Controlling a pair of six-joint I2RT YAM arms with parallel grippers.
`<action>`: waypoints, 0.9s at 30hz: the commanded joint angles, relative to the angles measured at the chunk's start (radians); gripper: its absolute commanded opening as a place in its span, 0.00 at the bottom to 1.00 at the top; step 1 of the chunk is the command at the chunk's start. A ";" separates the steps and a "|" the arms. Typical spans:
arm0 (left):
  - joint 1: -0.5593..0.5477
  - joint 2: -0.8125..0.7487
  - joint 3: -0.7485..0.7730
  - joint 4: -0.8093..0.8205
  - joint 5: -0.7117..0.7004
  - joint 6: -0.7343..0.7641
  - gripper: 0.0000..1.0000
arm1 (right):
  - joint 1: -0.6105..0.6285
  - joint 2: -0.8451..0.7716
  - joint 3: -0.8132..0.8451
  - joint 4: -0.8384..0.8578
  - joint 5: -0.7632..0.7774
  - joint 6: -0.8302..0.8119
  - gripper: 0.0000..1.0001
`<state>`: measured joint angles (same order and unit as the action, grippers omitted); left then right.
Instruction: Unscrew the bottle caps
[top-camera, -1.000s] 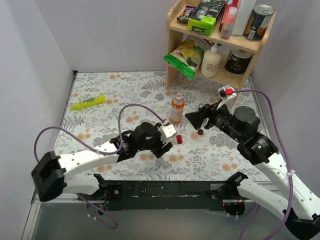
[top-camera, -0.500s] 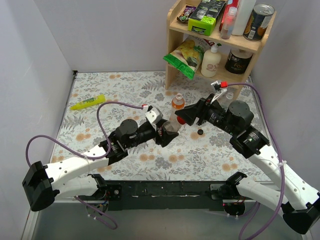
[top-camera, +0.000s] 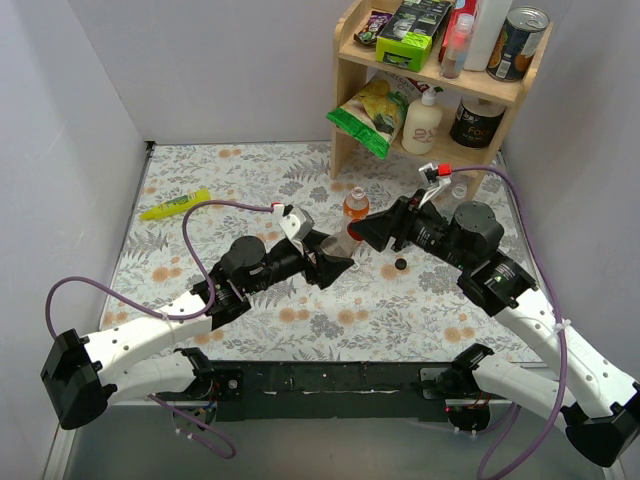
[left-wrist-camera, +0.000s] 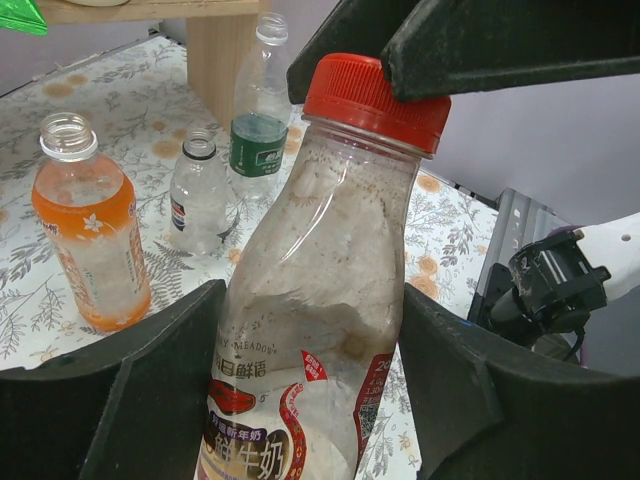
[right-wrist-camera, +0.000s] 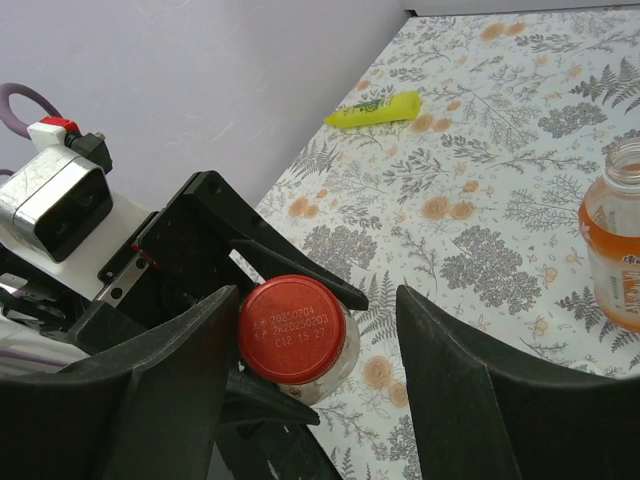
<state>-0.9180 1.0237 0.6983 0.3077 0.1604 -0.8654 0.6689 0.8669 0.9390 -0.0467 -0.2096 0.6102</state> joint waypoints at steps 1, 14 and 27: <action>0.010 -0.008 0.004 0.019 0.022 -0.011 0.56 | 0.012 0.003 -0.002 0.064 -0.016 0.006 0.69; 0.034 0.012 0.020 0.025 0.091 -0.041 0.53 | 0.026 0.023 -0.002 0.064 -0.036 -0.010 0.15; 0.228 0.052 0.040 0.211 0.675 -0.190 0.42 | 0.023 0.060 0.041 0.062 -0.237 -0.177 0.01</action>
<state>-0.7235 1.0779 0.6983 0.3752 0.5907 -0.9871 0.6884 0.9115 0.9417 0.0147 -0.3180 0.5297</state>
